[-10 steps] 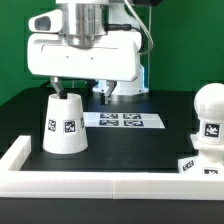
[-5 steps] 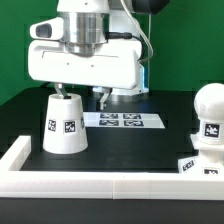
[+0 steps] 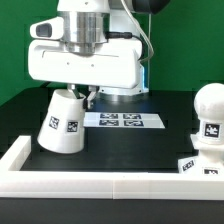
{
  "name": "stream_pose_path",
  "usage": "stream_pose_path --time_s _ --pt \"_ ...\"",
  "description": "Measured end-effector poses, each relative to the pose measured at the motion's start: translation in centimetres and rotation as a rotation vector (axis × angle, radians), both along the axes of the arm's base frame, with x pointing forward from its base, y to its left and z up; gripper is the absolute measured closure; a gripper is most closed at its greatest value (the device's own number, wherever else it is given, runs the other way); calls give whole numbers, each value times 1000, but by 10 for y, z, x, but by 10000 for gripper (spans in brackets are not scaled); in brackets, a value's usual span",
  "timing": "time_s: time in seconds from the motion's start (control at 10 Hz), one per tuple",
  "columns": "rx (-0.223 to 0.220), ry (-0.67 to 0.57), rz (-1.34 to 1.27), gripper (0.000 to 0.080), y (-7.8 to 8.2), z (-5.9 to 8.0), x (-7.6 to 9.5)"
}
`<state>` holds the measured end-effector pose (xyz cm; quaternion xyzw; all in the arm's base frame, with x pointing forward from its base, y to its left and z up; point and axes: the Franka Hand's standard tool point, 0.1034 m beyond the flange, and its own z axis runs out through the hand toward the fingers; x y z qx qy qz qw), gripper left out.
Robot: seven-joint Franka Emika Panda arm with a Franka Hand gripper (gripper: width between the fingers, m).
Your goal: Assemble lamp
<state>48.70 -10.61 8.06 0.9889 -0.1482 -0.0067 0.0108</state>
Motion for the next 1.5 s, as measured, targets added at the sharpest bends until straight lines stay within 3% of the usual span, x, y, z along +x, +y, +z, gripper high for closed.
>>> stream_pose_path --time_s 0.5,0.7,0.9,1.1,1.3,1.5 --pt "1 0 0 755 1 0 0" --pt "46 -17 -41 755 28 10 7" --pt "107 -36 -70 755 55 28 22" --pt "159 -66 -118 755 68 51 44" --pt "192 -97 -186 755 80 86 79" --pt "210 -91 -269 755 94 107 112"
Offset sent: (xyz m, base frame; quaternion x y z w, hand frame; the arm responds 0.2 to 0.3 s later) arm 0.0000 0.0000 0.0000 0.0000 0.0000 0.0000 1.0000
